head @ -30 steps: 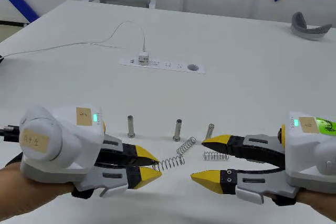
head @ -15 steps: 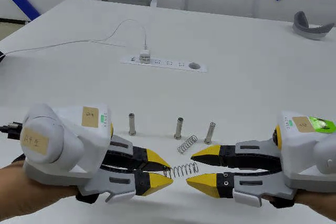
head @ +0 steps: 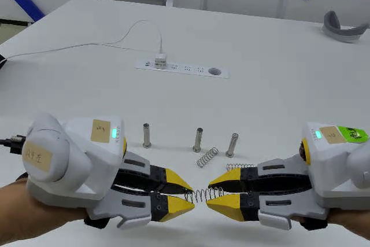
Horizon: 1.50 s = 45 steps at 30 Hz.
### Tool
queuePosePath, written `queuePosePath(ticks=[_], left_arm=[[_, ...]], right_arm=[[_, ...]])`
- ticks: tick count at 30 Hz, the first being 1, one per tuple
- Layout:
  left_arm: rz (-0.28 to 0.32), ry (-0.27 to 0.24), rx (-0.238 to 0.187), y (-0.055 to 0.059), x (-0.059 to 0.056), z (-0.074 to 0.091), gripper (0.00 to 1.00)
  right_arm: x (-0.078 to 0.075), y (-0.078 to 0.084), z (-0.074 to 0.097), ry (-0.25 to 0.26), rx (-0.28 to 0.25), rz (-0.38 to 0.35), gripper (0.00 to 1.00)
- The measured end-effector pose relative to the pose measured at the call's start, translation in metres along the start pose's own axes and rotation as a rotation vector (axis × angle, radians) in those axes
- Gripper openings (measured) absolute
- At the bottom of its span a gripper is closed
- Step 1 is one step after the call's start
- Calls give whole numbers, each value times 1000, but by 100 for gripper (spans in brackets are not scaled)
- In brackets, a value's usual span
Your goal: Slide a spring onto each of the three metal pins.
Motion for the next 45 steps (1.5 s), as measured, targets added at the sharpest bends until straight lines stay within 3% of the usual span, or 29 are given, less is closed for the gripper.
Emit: queuePosePath(ticks=[6, 9, 19, 31, 39, 45], left_arm=[[0, 1, -10, -1, -1, 0, 10], [-17, -8, 3, 0, 0, -1, 10], [-18, -14, -1, -1, 0, -3, 10], [-14, -35, 7, 1, 1, -8, 10], [-5, -56, -12, -1, 5, -8, 10], [43, -68, -67, 0, 6, -5, 9]], right_arm=[[2, -4, 2, -19, 28, 26, 14], [6, -7, 5, -55, 52, 43, 13], [7, -19, 5, -66, 98, 117, 12], [9, -32, 0, -71, 105, 164, 12], [10, -43, -7, -70, 72, 170, 12], [10, -43, -10, -62, 73, 156, 15]])
Point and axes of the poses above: the centre of the closed fingertips' face, and the gripper's own axes: z roughly backward along the fingers, x roughly to its left, y roughly out of its underside, the point moved 3 cm from there along z, roughly backward along the fingers, and after that the axes turned 9 degrees about y, right-handed, at the moved point
